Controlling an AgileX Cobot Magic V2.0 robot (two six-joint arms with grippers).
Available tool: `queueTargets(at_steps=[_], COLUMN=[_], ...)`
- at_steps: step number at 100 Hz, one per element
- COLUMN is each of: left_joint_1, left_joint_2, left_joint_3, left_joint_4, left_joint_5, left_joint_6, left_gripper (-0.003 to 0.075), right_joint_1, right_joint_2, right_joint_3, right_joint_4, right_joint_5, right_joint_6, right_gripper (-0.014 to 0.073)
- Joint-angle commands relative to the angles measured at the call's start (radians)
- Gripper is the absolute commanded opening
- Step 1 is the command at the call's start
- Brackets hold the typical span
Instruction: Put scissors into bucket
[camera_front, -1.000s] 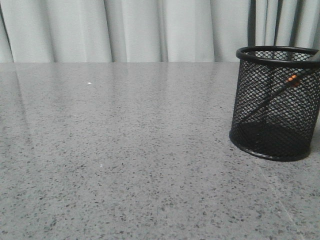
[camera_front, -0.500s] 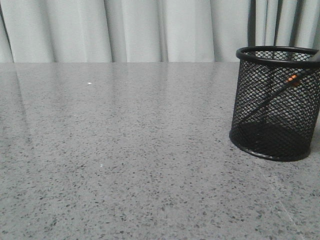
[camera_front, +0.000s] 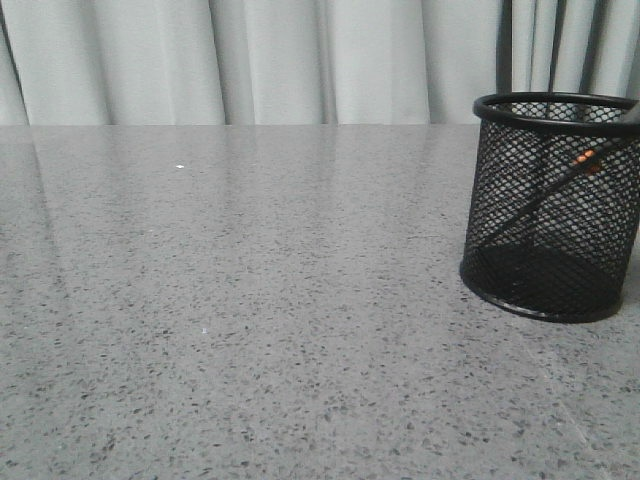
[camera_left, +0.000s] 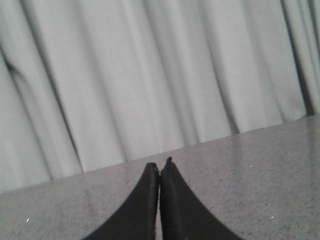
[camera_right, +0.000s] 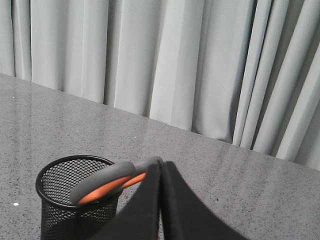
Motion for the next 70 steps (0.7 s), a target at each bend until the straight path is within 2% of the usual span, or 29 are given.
queueTargets(at_steps=[1,10,27,49,70], left_joint_1=[0.092,0.179,0.3,0.37,0.384], left_joint_2=[-0.028,-0.065,-0.113,-0.177,-0.177], left_joint_3=[0.018,0.043,0.043,0.043,0.043], left_joint_4=[0.093,0.132,0.137,0.133,0.133], left_joint_5=[-0.009,0.118,0.493,0.52,0.518], left_joint_6=[-0.179,-0.298,-0.317,-0.317,-0.317], left_gripper=[-0.0021,-0.0021,-0.0021,-0.0021,-0.0021], right_joint_1=[-0.005,-0.005,-0.005,-0.005,-0.005], right_joint_2=[0.011,0.011,0.011,0.011,0.011], right_joint_3=[-0.023,-0.023,-0.023,-0.023,-0.023], right_joint_4=[-0.006,-0.006,-0.006,-0.006,-0.006], right_joint_5=[-0.067,-0.067,-0.065,-0.065,-0.065], right_joint_6=[-0.011,-0.011,-0.011,-0.011,-0.011], right_gripper=[-0.0055,-0.0055,-0.0055,-0.0055,-0.0055])
